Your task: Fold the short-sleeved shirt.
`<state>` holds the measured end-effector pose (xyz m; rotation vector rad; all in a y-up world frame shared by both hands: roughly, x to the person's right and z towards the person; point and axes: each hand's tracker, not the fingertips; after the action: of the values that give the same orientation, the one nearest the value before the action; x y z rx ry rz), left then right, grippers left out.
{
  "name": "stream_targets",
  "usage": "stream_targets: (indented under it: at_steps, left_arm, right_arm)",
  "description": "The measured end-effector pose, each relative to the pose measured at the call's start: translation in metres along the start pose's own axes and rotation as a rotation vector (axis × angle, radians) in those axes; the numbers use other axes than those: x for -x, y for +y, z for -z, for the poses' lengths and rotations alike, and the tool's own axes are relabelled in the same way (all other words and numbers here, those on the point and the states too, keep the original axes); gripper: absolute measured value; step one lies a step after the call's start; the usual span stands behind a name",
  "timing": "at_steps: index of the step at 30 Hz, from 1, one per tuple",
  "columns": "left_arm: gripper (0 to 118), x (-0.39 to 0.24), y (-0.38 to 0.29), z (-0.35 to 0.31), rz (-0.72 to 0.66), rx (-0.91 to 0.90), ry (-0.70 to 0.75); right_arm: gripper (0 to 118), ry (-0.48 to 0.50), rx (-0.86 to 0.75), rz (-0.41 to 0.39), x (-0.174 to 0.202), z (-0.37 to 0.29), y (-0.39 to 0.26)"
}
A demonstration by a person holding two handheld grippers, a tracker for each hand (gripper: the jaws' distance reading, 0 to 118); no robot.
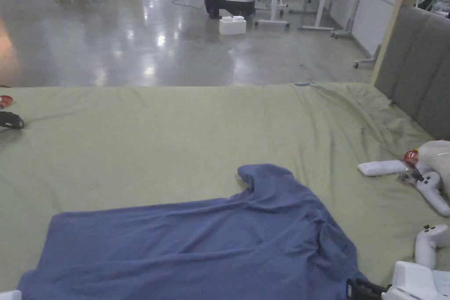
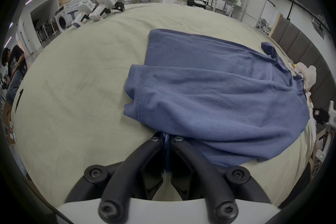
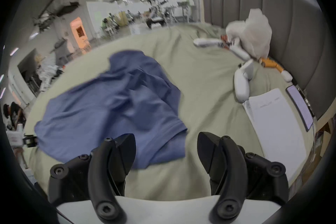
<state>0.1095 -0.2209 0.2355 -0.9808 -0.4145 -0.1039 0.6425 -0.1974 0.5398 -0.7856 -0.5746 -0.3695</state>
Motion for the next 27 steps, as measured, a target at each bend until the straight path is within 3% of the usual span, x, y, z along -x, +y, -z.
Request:
stream_targets:
  at_steps: [3,4,5,6,8,9,12,14,19,23,27]
  left_arm:
    - [2,0.001,0.000,-0.002,-0.010,-0.010,-0.003]
    - [2,0.001,-0.001,-0.003,-0.010,-0.012,-0.004]
    - [2,0.001,-0.001,-0.003,-0.008,-0.014,-0.003]
    - [2,-0.007,-0.002,-0.009,-0.008,-0.017,-0.002]
    - [2,-0.009,-0.003,-0.012,-0.005,-0.020,0.001]
    - [2,-0.009,-0.001,-0.014,-0.007,-0.020,0.003]
    - [1,-0.003,0.005,-0.027,-0.072,-0.043,-0.011]
    - [1,0.005,0.004,-0.044,-0.125,-0.086,-0.051]
    - [1,0.022,-0.012,-0.096,-0.163,-0.136,-0.091]
    - [1,0.032,-0.045,-0.125,-0.124,-0.135,-0.070]
    - [1,0.045,-0.084,-0.140,-0.136,-0.110,-0.088]
  right_arm:
    - [59,-0.055,0.103,-0.014,-0.001,0.043,-0.004]
    - [50,-0.054,0.068,-0.020,0.003,0.043,-0.009]
    - [27,-0.061,0.013,-0.049,0.006,0.036,-0.010]
    - [27,-0.063,0.005,-0.069,0.010,0.028,-0.011]
    - [8,-0.092,0.015,-0.095,0.015,0.020,-0.012]
    - [5,-0.080,0.010,-0.078,0.011,0.018,-0.012]
    - [4,-0.072,-0.008,-0.053,0.008,0.003,-0.006]
    - [4,-0.129,-0.040,-0.052,0.011,-0.016,-0.003]
    - [4,-0.090,-0.092,-0.022,0.014,-0.073,-0.017]
    - [4,-0.102,-0.106,-0.040,0.006,-0.112,-0.046]
    - [4,-0.076,-0.078,0.004,-0.005,-0.139,-0.081]
